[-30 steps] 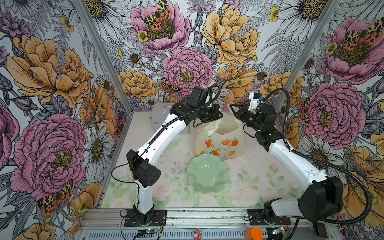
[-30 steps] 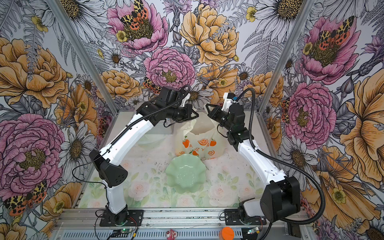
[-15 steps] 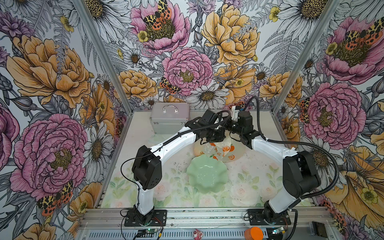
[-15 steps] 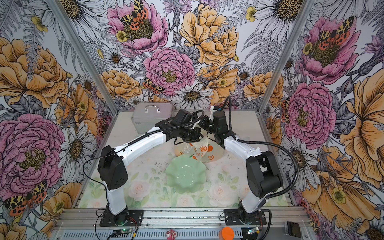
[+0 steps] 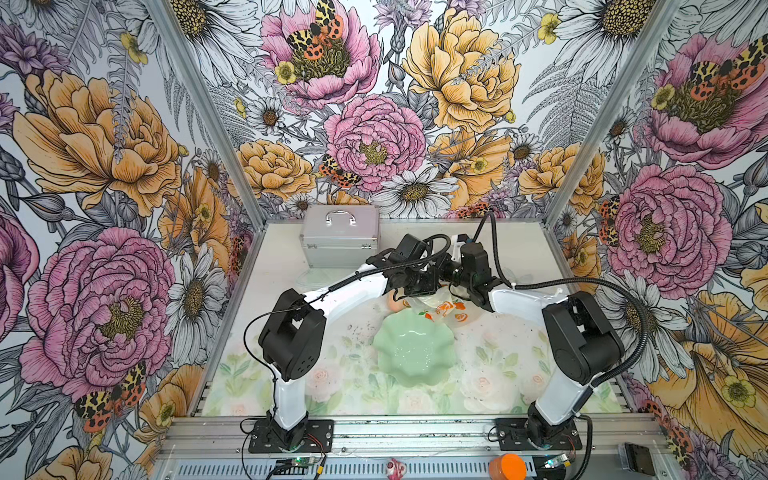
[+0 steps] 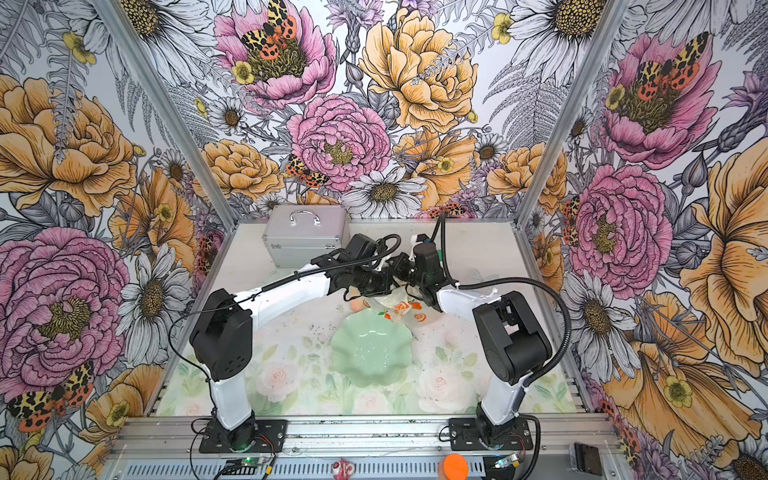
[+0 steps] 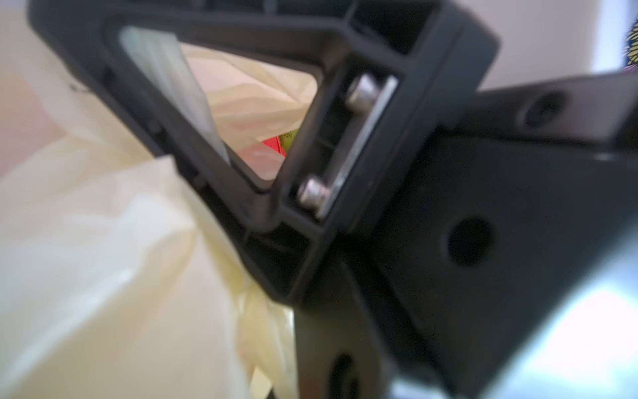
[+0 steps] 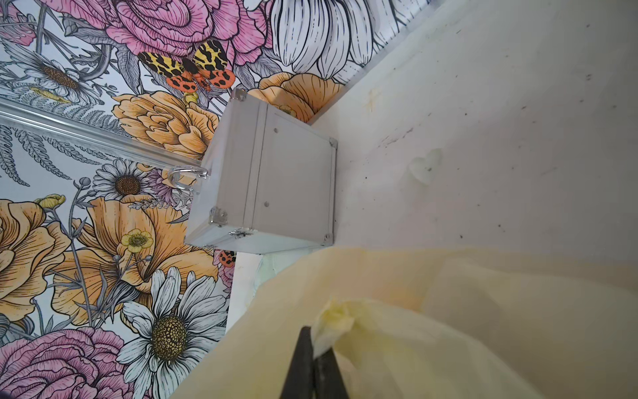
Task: Place the fruits into the plastic bag
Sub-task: 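Open both grippers to release the bag rim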
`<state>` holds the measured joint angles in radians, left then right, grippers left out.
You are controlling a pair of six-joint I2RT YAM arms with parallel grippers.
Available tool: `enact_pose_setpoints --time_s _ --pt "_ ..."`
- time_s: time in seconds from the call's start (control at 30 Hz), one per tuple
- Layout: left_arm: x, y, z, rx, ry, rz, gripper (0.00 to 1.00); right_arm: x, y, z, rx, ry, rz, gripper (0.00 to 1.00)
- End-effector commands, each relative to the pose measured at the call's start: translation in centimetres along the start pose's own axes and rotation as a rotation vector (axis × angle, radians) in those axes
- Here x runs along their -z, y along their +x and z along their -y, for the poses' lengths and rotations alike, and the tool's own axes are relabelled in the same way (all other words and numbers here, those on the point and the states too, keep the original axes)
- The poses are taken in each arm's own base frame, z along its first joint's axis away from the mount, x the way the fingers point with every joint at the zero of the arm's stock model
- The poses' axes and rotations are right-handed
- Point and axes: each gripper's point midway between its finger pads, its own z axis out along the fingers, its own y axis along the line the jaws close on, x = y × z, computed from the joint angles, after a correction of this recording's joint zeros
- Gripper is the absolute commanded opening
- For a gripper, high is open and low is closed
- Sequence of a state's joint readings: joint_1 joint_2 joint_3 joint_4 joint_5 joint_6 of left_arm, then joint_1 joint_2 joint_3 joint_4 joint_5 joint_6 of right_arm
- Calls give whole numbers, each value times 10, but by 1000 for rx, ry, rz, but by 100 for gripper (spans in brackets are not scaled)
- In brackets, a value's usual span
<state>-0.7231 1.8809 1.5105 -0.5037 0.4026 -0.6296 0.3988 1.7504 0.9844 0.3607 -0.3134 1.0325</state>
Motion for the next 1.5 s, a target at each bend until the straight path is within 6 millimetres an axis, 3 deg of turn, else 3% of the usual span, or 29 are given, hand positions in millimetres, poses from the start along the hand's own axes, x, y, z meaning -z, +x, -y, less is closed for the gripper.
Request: enact_pose_setpoints --time_s 0.0,0.53,1.1,1.17,1.37,1.47 --pt "3 -6 3 0 32 19 0 -5 1 9 0 4 19 0" --pt "-12 8 -27 49 -34 -6 0 -1 15 40 -18 42 -24 0" --pt "-6 -2 -16 56 -14 21 0 13 5 25 5 11 -35 0" --pt "-4 -2 -16 54 -16 25 5 13 5 22 5 6 -44 0" --pt "6 -8 -16 39 -33 48 28 16 -3 11 22 2 -38 28" --pt "13 -11 -15 28 -38 58 39 19 -6 6 33 7 -39 37"
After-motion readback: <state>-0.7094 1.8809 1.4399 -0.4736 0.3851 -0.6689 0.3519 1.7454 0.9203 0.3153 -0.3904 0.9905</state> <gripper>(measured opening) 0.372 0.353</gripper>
